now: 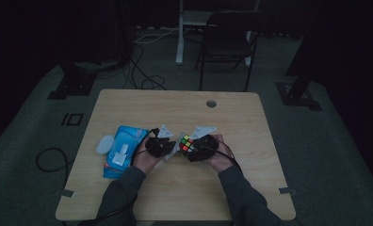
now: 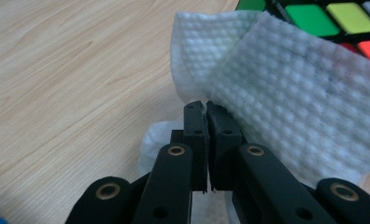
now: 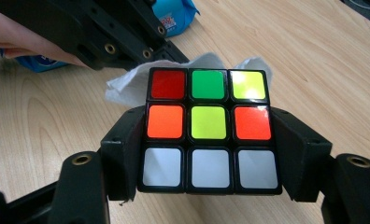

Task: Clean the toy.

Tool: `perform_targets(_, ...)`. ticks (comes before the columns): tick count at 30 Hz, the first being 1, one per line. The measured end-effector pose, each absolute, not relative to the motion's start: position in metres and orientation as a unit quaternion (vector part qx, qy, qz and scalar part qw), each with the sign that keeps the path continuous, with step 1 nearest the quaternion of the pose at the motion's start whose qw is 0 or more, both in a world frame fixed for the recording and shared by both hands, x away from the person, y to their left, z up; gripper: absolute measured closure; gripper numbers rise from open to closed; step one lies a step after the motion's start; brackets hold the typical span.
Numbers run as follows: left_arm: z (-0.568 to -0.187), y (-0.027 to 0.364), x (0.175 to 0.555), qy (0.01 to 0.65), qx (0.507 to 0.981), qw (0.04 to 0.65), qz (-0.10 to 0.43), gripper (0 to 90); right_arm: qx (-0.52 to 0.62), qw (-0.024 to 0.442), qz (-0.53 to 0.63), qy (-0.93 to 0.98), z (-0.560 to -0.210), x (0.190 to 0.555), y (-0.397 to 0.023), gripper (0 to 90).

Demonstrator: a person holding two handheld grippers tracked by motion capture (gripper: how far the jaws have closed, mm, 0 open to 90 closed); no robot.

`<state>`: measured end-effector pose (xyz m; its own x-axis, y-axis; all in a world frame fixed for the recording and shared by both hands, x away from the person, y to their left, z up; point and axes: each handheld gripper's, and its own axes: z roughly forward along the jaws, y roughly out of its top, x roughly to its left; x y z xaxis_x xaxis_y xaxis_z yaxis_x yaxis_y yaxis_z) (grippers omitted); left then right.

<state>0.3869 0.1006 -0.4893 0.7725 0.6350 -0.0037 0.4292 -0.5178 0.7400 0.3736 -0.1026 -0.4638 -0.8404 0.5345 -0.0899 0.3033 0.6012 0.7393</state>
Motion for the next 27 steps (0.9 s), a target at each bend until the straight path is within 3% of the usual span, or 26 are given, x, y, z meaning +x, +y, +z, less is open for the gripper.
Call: perform_targets(27, -0.474, 0.105, 0.385, 0.312, 0.834, 0.434, 0.135, 88.2, 0.203, 0.143, 0.359, 0.899, -0.473, 0.365, -0.088, 34.2)
